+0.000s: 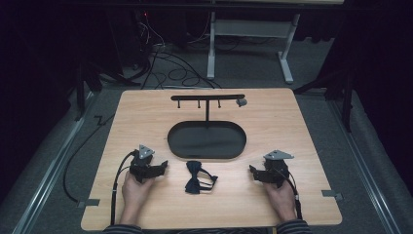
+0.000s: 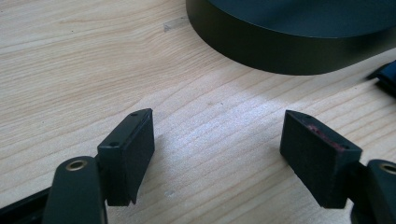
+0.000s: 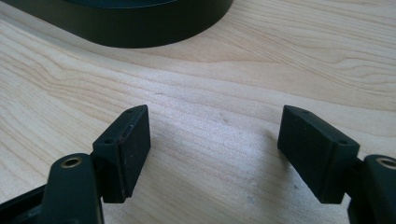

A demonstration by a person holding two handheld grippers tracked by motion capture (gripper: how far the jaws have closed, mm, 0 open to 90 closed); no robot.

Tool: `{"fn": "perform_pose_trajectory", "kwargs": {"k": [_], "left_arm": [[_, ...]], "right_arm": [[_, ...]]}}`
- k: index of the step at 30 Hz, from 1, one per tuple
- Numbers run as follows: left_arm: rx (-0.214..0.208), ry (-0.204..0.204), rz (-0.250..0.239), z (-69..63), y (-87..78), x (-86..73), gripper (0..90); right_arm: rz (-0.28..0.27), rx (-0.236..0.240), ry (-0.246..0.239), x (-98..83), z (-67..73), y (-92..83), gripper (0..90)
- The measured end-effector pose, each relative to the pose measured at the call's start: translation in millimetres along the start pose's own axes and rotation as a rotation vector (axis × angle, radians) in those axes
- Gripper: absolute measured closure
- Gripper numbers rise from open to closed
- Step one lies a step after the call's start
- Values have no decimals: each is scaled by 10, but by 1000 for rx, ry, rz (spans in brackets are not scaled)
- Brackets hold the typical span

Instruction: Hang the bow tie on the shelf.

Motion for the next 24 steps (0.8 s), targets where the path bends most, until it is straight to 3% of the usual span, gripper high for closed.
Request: {"fn": "perform_pose_trajectory", "kwargs": {"k": [24], "left_arm": [[-1,1,1,1,0,0,265]], "right_arm": [[-2,9,-1,13,-5,18,280]]}}
Point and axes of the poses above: each handheld gripper's, and its own axes: y roughly forward along the jaws, x roughly out of its top, z roughly to its left, the point moved 5 cm from there along y, roughly forward along the jaws, and after that the axes turned 11 degrees about -z, right-handed, at the moved point
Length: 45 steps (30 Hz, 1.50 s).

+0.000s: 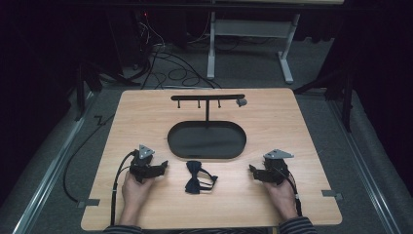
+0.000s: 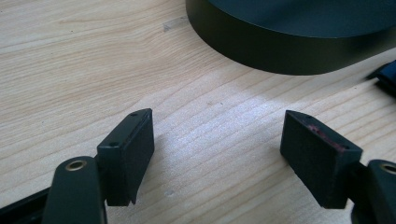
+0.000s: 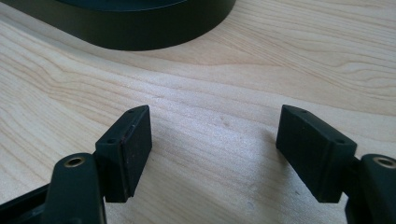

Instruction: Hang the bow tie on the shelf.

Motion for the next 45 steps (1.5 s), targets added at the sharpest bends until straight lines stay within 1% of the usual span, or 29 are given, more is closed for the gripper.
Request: {"fn": "perform_pose_trajectory", "kwargs": {"k": [1,3,4,5,7,10,13,15,16,18,20,25,28,30,31,32,33,34,38,39,40,45], "left_arm": [[0,0,0,0,0,0,265],[0,0,0,0,0,0,265],[0,0,0,0,0,0,265],[0,0,0,0,0,0,265],[0,0,0,0,0,0,265],[-1,0,0,0,0,0,264],[0,-2,-2,-1,1,0,264],[0,-1,-1,0,0,0,264],[0,-2,-1,-1,1,0,263],[0,-1,-1,0,1,1,263],[-1,0,0,0,0,0,263],[-2,0,0,0,0,0,263],[-2,-1,-1,-1,1,0,262],[-3,0,0,-1,1,0,260],[-3,0,0,-1,1,0,259],[-2,0,0,-1,1,0,259],[-2,0,0,-1,1,0,259],[-2,-1,0,-2,1,0,259],[-3,0,0,-1,1,0,259],[-2,0,0,-1,1,0,259],[-2,0,0,-1,1,0,259],[-3,0,0,-2,1,0,259]], "right_arm": [[0,1,2,2,-1,0,287],[7,3,13,11,-2,-13,344],[11,12,20,19,-1,-21,376],[14,25,30,25,6,-27,390],[19,44,38,33,39,-33,408],[9,60,18,56,95,-54,434],[-4,84,21,87,161,-83,457],[-12,102,16,106,202,-99,462],[-20,119,17,129,246,-113,466],[-21,126,20,141,269,-123,470],[-28,146,21,170,322,-133,474],[-37,182,-2,227,459,-139,482],[-35,216,-13,241,548,-135,483],[-27,239,-36,244,615,-125,482],[-23,242,-47,251,648,-126,482],[-27,250,-58,264,679,-127,482],[-32,270,-69,297,741,-137,482],[-32,270,-69,297,741,-137,482],[-39,308,-102,362,867,-132,478],[-43,326,-113,386,931,-127,474],[-43,326,-113,386,931,-127,474],[-46,370,-148,420,1088,-89,461]]}}
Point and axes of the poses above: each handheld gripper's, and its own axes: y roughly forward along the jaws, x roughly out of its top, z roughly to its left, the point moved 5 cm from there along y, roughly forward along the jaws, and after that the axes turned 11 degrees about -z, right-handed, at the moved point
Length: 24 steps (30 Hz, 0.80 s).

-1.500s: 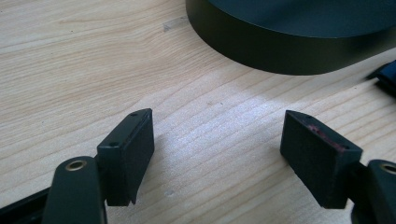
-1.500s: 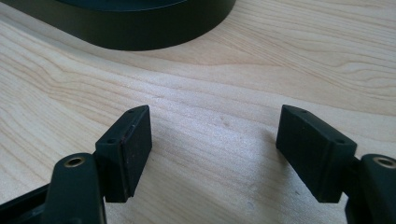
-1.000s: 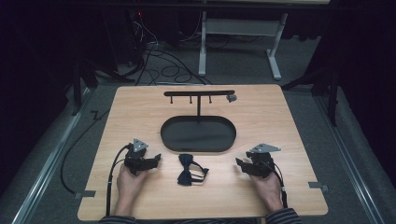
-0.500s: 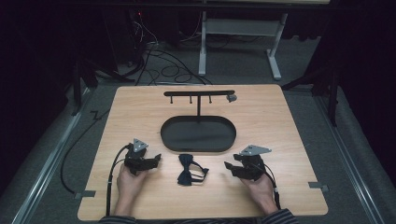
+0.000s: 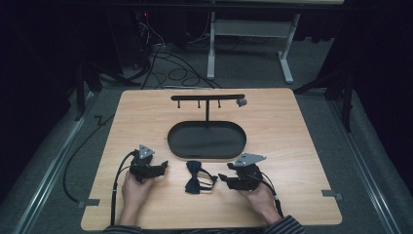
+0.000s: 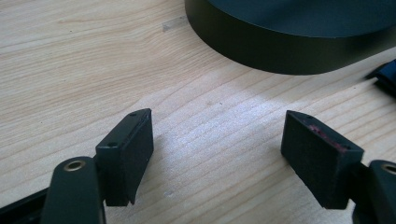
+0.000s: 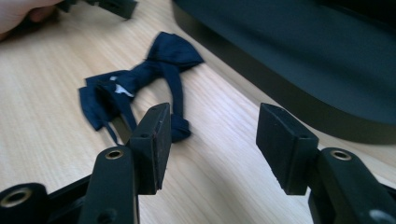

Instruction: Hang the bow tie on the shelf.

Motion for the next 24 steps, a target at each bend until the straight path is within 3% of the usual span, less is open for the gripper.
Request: {"fn": "perform_pose_trajectory", "kwargs": {"k": [11,24], "left_arm": [[0,0,0,0,0,0,259],[0,0,0,0,0,0,258]], "right_arm": [[16,91,-66,60,275,207,456],[55,148,-84,24,408,357,465]]}}
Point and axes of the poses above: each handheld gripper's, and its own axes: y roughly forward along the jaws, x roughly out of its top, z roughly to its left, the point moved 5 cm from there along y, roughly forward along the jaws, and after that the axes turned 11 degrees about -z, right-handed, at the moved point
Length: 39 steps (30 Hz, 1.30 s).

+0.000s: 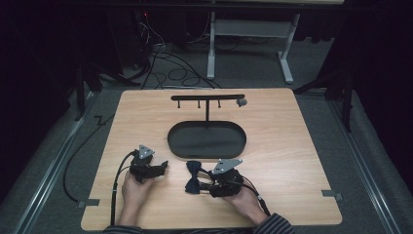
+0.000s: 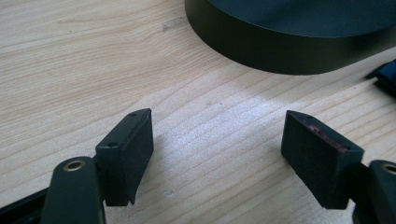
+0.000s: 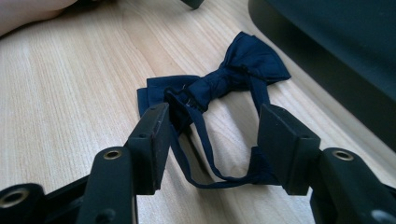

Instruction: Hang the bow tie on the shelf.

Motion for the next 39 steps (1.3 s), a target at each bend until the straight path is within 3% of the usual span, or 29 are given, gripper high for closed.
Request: {"fn": "perform_pose_trajectory", "kwargs": {"k": [6,13,18,23,27,39], "left_arm": [[0,1,1,0,0,0,257],[-1,1,1,0,0,0,256],[-2,1,1,-1,0,0,254],[-2,1,1,-1,0,0,254],[-2,1,1,-1,0,0,254],[-2,1,1,-1,0,0,253]], "right_arm": [[36,21,-1,-43,31,63,520],[87,51,-17,-106,82,134,664],[102,65,-34,-135,103,154,787],[107,67,-49,-137,114,153,853],[100,70,-67,-126,125,141,887],[51,78,-58,-68,124,74,893]]}}
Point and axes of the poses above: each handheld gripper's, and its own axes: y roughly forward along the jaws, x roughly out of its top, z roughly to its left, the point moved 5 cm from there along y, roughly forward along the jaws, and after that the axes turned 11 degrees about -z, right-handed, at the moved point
